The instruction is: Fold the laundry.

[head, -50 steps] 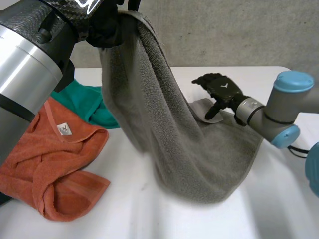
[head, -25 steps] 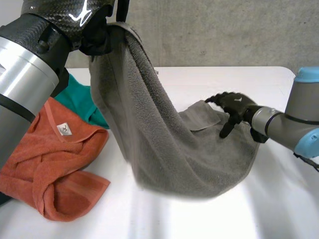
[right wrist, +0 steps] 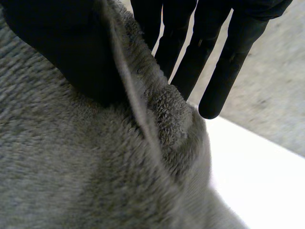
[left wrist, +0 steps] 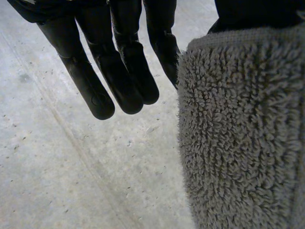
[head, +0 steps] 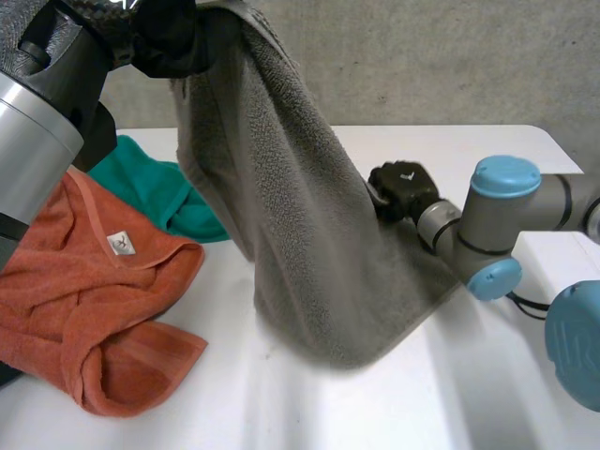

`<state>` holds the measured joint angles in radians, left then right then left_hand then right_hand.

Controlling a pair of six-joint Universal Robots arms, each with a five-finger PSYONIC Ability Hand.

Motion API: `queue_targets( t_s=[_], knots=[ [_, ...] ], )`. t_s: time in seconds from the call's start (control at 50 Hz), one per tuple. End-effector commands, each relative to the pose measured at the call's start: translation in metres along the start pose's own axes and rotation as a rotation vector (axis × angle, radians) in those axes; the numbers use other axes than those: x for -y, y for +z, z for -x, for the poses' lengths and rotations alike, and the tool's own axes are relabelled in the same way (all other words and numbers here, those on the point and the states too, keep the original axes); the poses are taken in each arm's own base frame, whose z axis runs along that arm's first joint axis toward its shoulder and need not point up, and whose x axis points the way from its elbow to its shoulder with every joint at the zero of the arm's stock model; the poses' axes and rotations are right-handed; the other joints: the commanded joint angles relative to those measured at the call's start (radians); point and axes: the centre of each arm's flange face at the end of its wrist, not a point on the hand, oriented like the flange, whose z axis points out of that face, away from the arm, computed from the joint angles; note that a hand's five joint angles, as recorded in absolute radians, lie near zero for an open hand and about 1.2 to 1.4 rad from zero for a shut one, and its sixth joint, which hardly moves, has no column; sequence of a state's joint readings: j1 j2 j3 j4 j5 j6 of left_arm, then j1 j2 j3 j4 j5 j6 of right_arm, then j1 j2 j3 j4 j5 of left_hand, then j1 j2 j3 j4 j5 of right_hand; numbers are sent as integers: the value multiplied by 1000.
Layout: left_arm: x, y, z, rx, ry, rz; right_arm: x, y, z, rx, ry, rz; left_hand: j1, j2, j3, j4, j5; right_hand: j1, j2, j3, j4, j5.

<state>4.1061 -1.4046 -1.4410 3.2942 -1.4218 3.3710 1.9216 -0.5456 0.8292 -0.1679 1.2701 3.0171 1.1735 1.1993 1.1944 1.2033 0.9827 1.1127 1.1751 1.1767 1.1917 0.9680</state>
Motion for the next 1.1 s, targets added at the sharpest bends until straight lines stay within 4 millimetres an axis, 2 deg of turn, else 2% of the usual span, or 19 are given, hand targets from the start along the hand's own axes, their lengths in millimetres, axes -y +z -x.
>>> queue_targets(
  t_s=[0.02, 0.08, 0.1, 0.16, 0.26, 0.38, 0.46, 0.58, 0.64, 0.68, 0.74, 0.76, 0.78, 0.86, 0.92, 0.98, 1.0, 1.06, 1.1],
  knots=[
    [-16, 6, 28, 91, 39, 42, 79, -20, -58, -150, -50, -135, 223, 197, 202, 193, 239, 284, 221, 220, 205, 254],
    [-25, 9, 46, 146, 63, 63, 118, -40, -86, -211, -95, -192, 223, 197, 202, 193, 239, 284, 221, 220, 205, 254],
    [-31, 10, 59, 182, 74, 82, 141, -55, -99, -236, -140, -217, 223, 197, 202, 193, 239, 284, 221, 220, 205, 254],
    [-47, 11, 79, 232, 76, 127, 175, -89, -115, -244, -257, -217, 223, 197, 202, 193, 239, 284, 221, 220, 205, 254],
    [-83, 10, 83, 210, 10, 231, 198, -128, -112, -187, -354, -160, 223, 197, 202, 193, 239, 284, 221, 220, 205, 254],
    [-135, 9, 78, 179, -44, 359, 188, -149, -111, -175, -382, -5, 223, 197, 202, 193, 239, 284, 221, 220, 205, 254],
    [-189, 10, 76, 174, -83, 465, 163, -158, -112, -159, -459, 195, 223, 197, 202, 193, 239, 284, 221, 220, 205, 254],
    [-247, 16, 72, 150, -112, 553, 130, -149, -99, -59, -505, 342, 223, 197, 202, 193, 239, 284, 221, 220, 205, 254],
    [-264, 36, 76, 141, -94, 503, 119, -134, -97, -51, -501, 338, 223, 197, 202, 193, 239, 284, 221, 220, 205, 254],
    [-265, 52, 84, 143, -68, 436, 122, -122, -102, -82, -523, 288, 223, 197, 202, 193, 239, 284, 221, 220, 205, 254],
    [-250, 87, 104, 161, -13, 276, 147, -92, -117, -213, -578, 97, 223, 197, 202, 193, 239, 284, 221, 220, 205, 254],
    [-235, 104, 115, 176, 19, 189, 156, -86, -122, -254, -582, 37, 223, 197, 202, 193, 239, 284, 221, 220, 205, 254],
    [-226, 112, 122, 186, 38, 138, 179, -77, -133, -342, -585, -108, 223, 197, 202, 193, 239, 284, 221, 220, 205, 254],
    [-178, 142, 146, 242, 110, -102, 232, -71, -152, -466, -553, -503, 223, 197, 202, 193, 239, 284, 221, 220, 205, 254],
    [-148, 153, 153, 270, 118, -236, 251, -74, -152, -452, -521, -740, 223, 197, 202, 193, 239, 284, 221, 220, 205, 254],
    [-136, 154, 152, 268, 100, -269, 252, -78, -152, -422, -513, -817, 223, 197, 202, 193, 239, 284, 221, 220, 205, 254],
    [-134, 153, 148, 254, 93, -265, 242, -77, -150, -390, -495, -799, 223, 197, 202, 193, 239, 284, 221, 220, 205, 254],
    [-140, 147, 141, 223, 75, -219, 226, -74, -143, -345, -483, -743, 223, 197, 202, 193, 239, 284, 221, 220, 205, 254],
    [-155, 136, 130, 187, 49, -141, 204, -71, -138, -307, -451, -649, 223, 197, 202, 193, 239, 284, 221, 220, 205, 254]
  ],
)
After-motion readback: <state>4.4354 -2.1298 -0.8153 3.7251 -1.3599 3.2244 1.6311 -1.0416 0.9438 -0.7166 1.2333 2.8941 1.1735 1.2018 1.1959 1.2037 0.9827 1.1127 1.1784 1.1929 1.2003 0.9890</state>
